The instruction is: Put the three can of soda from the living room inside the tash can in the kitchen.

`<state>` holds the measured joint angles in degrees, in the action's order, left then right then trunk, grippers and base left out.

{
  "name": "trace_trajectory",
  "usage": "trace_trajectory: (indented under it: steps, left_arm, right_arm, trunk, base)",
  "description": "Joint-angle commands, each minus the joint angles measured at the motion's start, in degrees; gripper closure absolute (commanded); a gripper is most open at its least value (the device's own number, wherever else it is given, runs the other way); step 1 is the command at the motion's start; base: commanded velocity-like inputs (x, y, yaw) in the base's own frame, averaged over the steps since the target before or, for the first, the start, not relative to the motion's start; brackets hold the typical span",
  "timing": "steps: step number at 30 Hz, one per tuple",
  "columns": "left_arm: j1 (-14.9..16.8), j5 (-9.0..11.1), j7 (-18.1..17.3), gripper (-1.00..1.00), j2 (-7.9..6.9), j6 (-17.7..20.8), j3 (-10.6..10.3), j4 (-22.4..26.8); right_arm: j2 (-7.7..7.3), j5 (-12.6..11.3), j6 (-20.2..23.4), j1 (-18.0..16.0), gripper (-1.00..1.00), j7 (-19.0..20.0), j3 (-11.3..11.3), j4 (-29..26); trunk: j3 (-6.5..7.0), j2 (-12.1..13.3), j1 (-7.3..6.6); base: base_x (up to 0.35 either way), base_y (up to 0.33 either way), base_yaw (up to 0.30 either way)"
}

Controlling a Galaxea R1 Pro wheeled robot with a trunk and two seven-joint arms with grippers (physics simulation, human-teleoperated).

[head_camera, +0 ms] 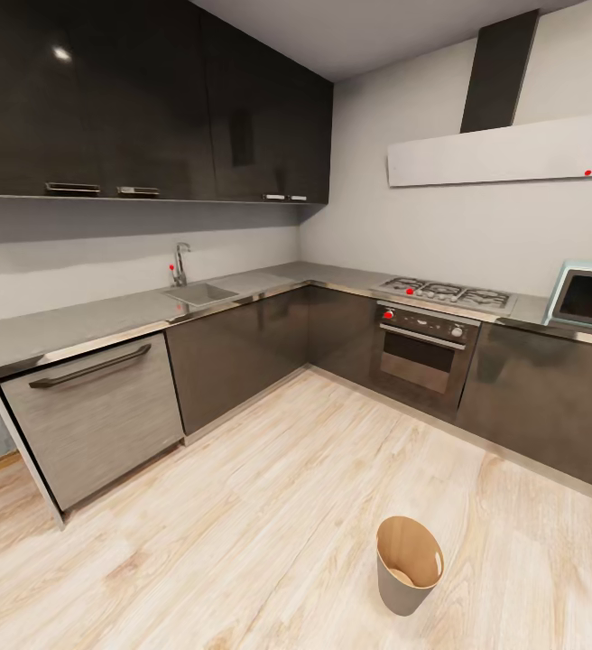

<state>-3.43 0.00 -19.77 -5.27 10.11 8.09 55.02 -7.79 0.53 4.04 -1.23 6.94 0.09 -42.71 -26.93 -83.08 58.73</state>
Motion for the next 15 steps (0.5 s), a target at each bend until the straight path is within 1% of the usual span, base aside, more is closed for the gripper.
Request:
trace_trajectory:
  steps: [1, 8, 15]
  left_arm:
    - [0.00, 0.00, 0.00, -1.00, 0.02, 0.00, 0.00, 0.00]
    - [0.00, 0.00, 0.00, -1.00, 0.00, 0.00, -0.01, 0.02]
    - [0.00, 0.00, 0.00, -1.00, 0.03, 0.00, 0.00, 0.05]
  right_arm:
    - [-0.01, 0.00, 0.00, 0.00, -1.00, 0.00, 0.00, 0.00]
    - [0.00, 0.00, 0.00, 0.00, -1.00, 0.00, 0.00, 0.00]
    - [0.01, 0.00, 0.00, 0.00, -1.00, 0.00, 0.00, 0.00]
  trunk:
    - [0.00, 0.00, 0.00]
    - [0.00, 0.00, 0.00]
    - [0.00, 0.00, 0.00]
  base:
    - [0.000, 0.000, 0.000]
    - [0.040, 0.000, 0.000]
    - [0.170, 0.000, 0.000]
